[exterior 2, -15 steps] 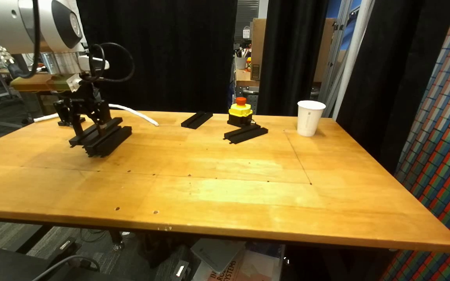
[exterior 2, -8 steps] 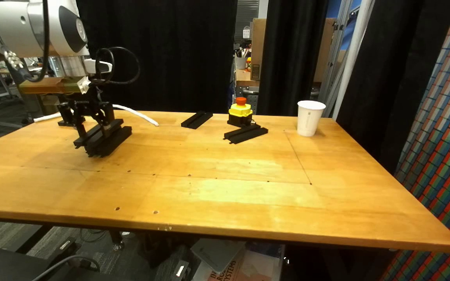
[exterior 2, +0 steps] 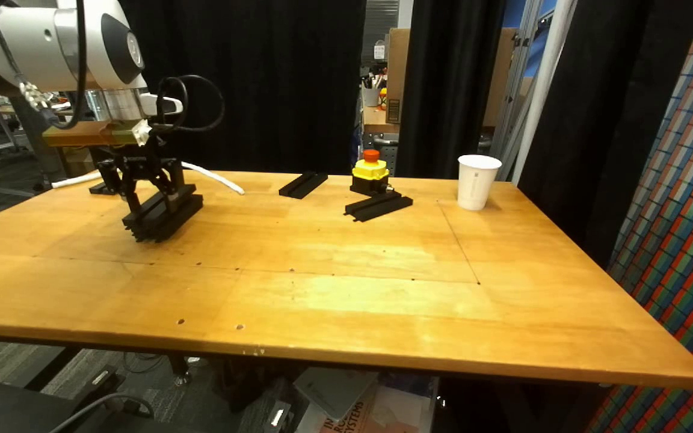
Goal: Arrange the black objects on the table
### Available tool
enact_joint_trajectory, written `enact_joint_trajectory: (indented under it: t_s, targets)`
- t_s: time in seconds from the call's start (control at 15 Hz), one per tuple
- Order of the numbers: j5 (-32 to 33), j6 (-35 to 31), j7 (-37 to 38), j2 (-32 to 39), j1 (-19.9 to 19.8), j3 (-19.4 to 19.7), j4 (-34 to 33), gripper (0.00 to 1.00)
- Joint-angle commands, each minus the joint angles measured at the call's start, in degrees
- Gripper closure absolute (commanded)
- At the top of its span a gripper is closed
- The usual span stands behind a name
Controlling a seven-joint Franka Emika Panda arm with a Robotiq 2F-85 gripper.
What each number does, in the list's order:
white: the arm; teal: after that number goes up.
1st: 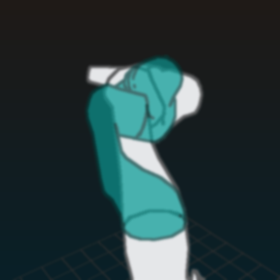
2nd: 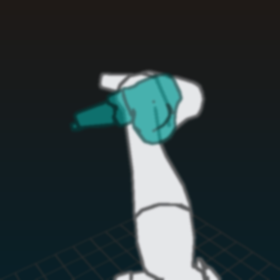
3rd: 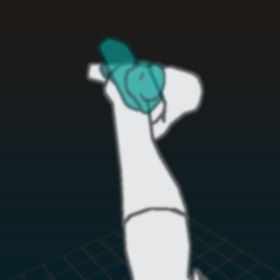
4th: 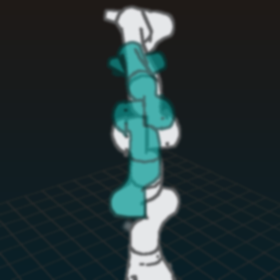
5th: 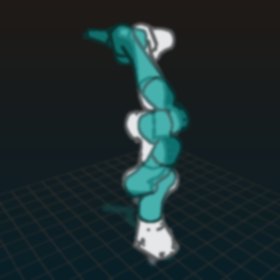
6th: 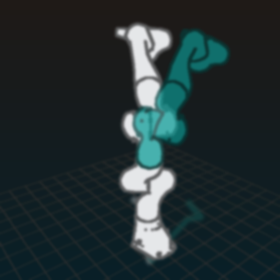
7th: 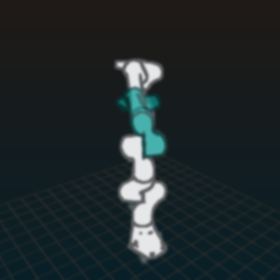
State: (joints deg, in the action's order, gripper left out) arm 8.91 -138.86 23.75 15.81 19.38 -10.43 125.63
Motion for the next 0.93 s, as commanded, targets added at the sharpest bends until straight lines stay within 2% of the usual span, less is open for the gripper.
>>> enact_joint_trajectory:
  t_s: [0.0,0.8,0.87]
  targets:
    - [0.7,-0.3,-1.3,0.7,0.0,0.5,-1.8,0.55]
    - [-0.3,0.0,-2.4,2.8,-0.1,0.6,-4.1,0.55]
    - [-0.5,0.2,-2.4,3.0,-0.1,0.5,-4.3,0.24]
